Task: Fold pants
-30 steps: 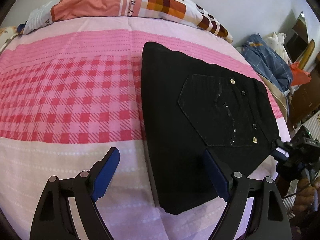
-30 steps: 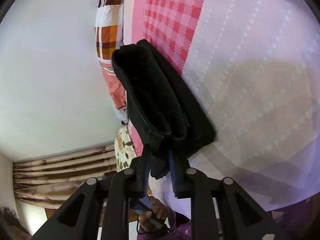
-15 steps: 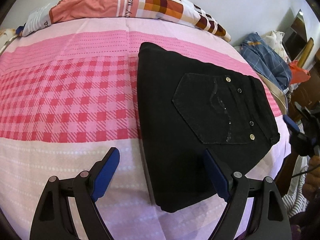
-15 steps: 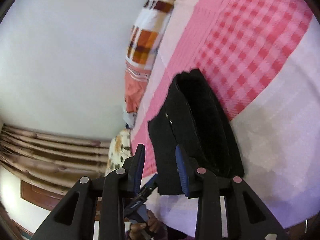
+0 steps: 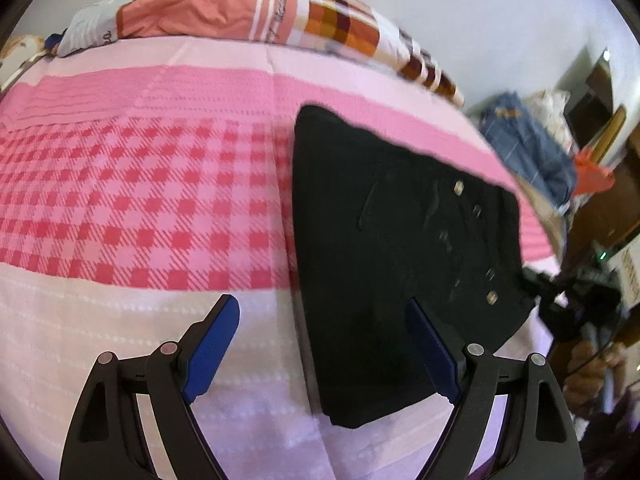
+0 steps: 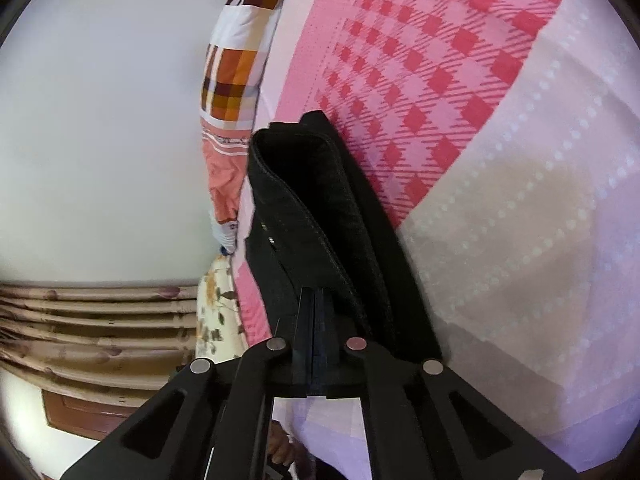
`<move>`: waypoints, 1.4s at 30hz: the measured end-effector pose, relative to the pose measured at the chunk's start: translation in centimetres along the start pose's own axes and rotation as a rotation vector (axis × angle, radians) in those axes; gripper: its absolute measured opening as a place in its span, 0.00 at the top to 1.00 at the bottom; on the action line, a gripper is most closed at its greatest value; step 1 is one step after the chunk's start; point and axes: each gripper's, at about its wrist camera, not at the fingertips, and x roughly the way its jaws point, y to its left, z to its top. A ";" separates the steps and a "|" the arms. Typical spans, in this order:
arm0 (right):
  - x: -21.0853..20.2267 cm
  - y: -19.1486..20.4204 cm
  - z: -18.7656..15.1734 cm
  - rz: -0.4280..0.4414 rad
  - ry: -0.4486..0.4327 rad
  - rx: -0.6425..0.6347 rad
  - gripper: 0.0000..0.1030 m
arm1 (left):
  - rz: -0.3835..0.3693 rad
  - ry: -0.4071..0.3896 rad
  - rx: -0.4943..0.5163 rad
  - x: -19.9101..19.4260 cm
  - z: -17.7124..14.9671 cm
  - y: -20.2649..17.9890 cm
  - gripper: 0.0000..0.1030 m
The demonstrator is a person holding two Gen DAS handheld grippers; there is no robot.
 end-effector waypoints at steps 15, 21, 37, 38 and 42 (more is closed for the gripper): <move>-1.4 5.7 1.0 -0.215 -0.114 -0.284 0.37 | 0.042 -0.031 0.032 0.4 3.1 1.2 0.17; 0.0 6.5 1.7 -0.327 -0.091 -0.378 0.34 | 0.094 -0.044 0.128 1.0 3.5 -0.6 0.17; 2.9 4.9 2.2 -0.356 -0.017 -0.375 0.26 | 0.192 -0.028 0.235 2.5 3.3 -2.1 0.17; 3.1 5.0 2.3 -0.356 -0.015 -0.382 0.25 | 0.195 -0.026 0.235 2.6 3.3 -2.1 0.17; 3.7 5.4 2.6 -0.356 -0.007 -0.400 0.24 | 0.203 -0.013 0.232 3.2 3.4 -1.9 0.17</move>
